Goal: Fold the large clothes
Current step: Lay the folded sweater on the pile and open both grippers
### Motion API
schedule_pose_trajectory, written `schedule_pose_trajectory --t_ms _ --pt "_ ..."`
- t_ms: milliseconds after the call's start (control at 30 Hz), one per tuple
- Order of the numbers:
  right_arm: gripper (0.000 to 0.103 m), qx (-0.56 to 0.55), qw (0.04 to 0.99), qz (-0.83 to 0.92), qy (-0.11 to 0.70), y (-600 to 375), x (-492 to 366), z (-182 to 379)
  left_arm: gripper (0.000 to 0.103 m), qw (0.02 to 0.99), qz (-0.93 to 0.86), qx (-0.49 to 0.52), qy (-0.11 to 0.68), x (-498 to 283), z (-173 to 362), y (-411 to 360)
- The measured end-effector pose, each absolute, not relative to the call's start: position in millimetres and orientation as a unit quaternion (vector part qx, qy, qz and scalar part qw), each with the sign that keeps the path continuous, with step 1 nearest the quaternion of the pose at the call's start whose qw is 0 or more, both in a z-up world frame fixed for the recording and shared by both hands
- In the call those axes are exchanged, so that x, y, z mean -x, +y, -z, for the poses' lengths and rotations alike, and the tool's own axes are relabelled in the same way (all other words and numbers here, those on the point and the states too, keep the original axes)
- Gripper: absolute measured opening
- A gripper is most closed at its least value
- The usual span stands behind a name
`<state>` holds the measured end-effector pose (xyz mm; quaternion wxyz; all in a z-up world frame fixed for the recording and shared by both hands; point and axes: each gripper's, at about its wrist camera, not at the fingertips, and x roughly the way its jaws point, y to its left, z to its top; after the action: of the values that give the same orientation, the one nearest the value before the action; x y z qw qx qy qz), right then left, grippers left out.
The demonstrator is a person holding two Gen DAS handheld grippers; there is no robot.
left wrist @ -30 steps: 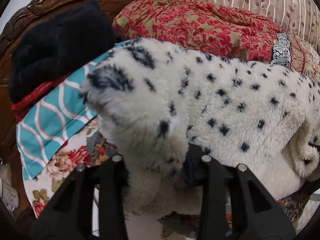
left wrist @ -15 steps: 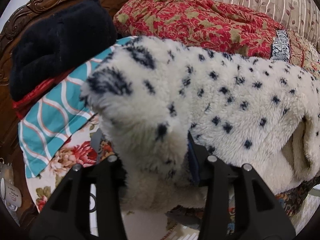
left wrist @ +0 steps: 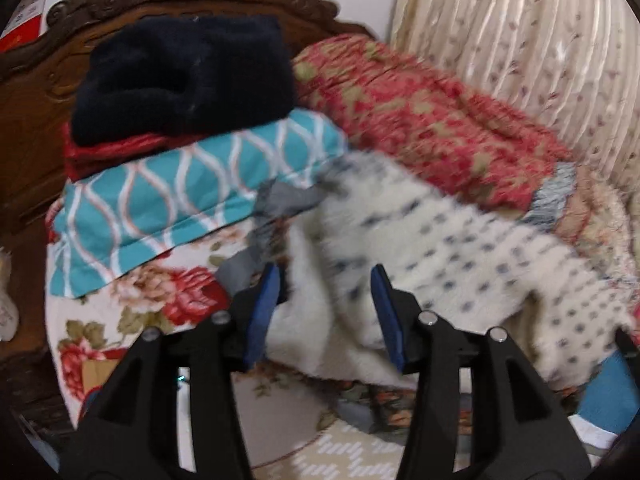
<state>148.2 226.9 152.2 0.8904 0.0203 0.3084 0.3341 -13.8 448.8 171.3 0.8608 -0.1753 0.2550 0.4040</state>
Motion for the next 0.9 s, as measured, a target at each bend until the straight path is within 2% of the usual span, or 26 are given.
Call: schedule_pose_trajectory --t_ms 167,300,467,567,733,900 --pt "0.024 -0.02 0.877 -0.352 0.326 256 -157 -150 0.046 0.896 -0.336 0.135 0.256 -30 -182 431" --pt "0.025 -0.022 0.873 -0.348 0.34 278 -176 -150 0.046 0.881 -0.347 0.128 0.296 -67 -164 449" --pt "0.025 0.014 0.823 -0.363 0.437 322 -209 -120 0.046 0.844 -0.389 0.065 0.363 -100 -126 492" --pt "0.025 0.038 0.809 -0.362 0.461 325 -219 -98 0.046 0.834 -0.377 0.093 0.392 -97 -110 526" --pt "0.026 0.034 0.8 -0.394 0.451 298 -212 -76 0.046 0.836 -0.35 0.126 0.403 -96 -98 543" --pt "0.026 0.06 0.829 -0.413 0.372 255 -172 -118 0.046 0.843 -0.343 0.097 0.403 -91 -102 534"
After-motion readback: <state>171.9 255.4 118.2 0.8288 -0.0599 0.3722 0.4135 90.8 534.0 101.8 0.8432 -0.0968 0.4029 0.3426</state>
